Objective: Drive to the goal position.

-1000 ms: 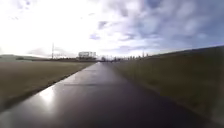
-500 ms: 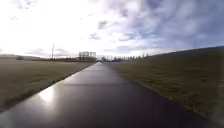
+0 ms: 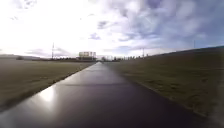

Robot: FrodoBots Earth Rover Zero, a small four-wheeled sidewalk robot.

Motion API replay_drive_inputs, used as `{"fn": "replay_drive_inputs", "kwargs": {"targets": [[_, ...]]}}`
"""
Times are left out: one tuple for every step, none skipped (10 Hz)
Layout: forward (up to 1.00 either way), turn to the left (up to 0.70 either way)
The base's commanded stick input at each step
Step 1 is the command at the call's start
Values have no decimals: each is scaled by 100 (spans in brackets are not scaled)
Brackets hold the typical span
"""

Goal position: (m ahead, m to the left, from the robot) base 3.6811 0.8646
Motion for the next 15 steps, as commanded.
{"fn": "replay_drive_inputs", "kwargs": {"targets": [[0,-100],[0,-100],[0,-100],[0,-100],[0,-100],[0,-100],[0,-100],[0,-100],[0,-100],[0,-100],[0,-100],[34,-79],[70,-58],[100,0],[100,0]]}}
